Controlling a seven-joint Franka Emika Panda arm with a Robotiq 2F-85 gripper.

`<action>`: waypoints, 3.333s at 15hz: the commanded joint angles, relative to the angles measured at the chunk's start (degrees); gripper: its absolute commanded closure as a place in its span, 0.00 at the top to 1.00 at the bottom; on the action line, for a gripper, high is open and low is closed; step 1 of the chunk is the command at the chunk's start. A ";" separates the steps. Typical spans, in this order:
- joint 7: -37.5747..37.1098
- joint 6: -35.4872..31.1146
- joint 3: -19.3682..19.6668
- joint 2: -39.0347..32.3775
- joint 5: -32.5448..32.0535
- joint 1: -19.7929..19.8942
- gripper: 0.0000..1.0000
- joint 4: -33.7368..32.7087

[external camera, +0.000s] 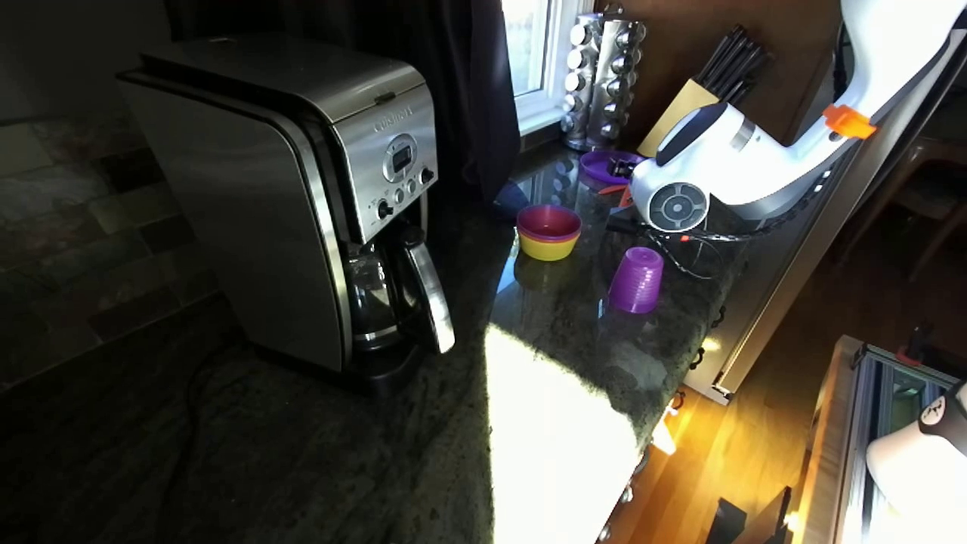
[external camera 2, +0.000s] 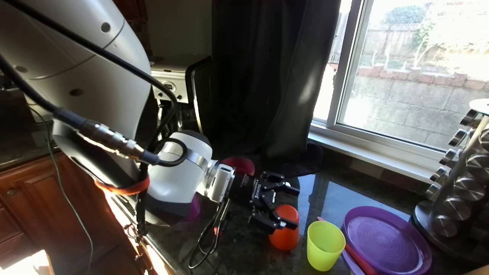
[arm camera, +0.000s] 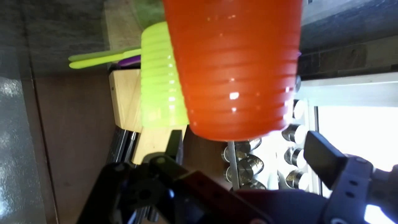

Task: Place the orange cup upside down.

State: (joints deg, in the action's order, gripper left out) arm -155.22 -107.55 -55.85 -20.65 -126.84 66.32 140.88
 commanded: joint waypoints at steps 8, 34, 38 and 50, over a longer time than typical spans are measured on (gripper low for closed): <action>3.37 -42.40 10.80 21.31 18.57 1.20 1.00 -2.12; 105.97 -63.56 72.91 33.80 88.06 -52.76 1.00 12.12; 122.76 -57.17 79.65 40.13 101.24 -61.56 1.00 13.10; 140.15 -47.69 66.95 44.37 112.19 -46.82 1.00 7.77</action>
State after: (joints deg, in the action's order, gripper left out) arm -16.54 -155.06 13.21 23.90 -16.62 17.45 148.62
